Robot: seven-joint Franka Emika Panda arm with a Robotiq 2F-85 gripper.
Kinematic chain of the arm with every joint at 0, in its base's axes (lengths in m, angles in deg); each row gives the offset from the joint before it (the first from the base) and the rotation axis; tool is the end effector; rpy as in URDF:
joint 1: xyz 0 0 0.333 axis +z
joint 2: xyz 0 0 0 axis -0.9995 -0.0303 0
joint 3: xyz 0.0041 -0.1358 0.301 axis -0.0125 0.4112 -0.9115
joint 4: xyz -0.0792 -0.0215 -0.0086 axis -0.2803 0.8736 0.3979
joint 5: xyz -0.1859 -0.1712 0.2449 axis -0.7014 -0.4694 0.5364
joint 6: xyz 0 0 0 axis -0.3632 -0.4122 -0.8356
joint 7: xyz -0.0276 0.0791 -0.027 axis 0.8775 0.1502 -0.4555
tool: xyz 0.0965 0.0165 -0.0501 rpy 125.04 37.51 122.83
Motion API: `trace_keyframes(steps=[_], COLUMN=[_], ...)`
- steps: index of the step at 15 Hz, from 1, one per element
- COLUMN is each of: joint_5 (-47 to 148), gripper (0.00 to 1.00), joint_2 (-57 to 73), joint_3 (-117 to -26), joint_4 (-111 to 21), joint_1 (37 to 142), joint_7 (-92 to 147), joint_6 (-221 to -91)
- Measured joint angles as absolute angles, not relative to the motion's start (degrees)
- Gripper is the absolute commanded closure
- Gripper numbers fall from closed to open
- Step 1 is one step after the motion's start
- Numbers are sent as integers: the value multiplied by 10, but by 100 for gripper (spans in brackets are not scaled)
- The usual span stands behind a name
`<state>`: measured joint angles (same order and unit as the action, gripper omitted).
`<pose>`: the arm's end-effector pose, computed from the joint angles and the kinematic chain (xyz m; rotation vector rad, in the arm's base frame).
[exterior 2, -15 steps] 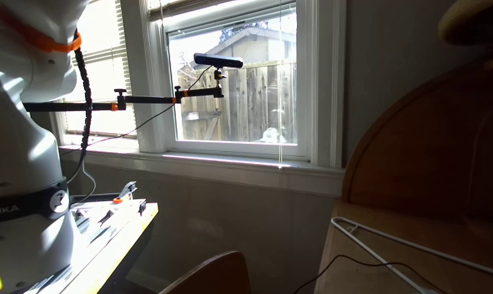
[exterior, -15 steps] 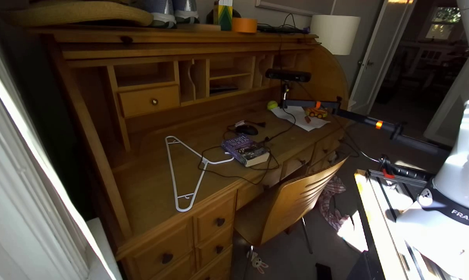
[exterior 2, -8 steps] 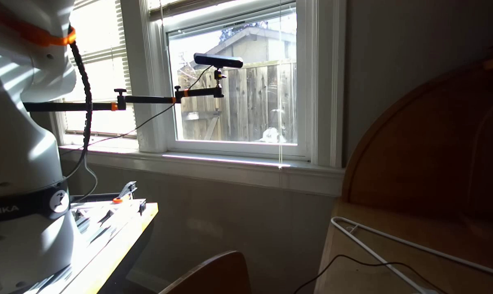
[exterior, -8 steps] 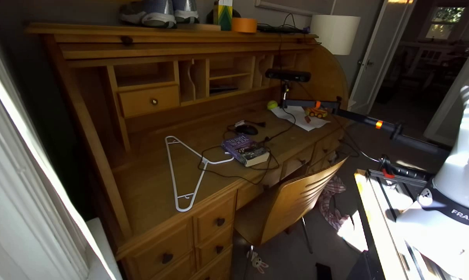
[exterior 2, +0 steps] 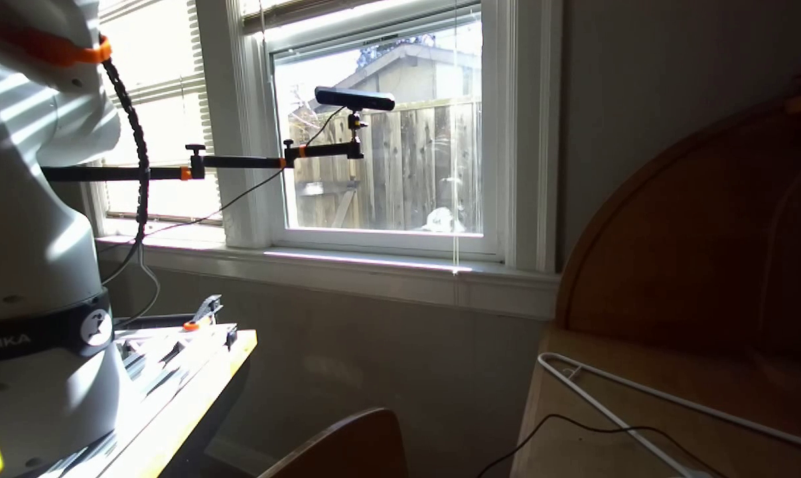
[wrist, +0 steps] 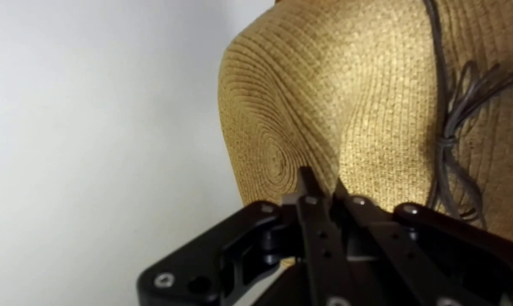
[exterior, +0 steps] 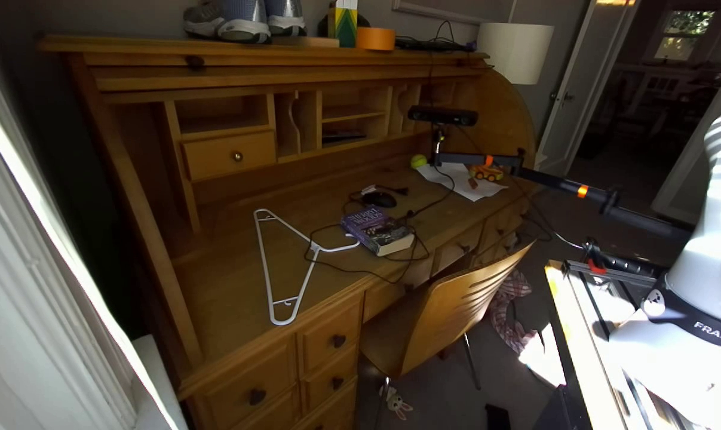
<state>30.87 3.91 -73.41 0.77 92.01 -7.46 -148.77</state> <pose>0.6141 0.0137 0.8458 2.1234 0.6935 1.1188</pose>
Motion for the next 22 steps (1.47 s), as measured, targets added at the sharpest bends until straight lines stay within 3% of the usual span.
trace_keyframes(steps=[5,6,7,10,22], joint_5=[175,144,111,19,-173], gripper=[98,83,93,100,98], joint_2=[65,67,68,68,42], joint_3=[-683,-674,-665,-639,-569], joint_4=[21,26,33,58,132], joint_1=[959,969,981,1017,1088], joint_7=[81,112,144,220,342], joint_6=[-1488,-1485,-1479,-1428,-1201])
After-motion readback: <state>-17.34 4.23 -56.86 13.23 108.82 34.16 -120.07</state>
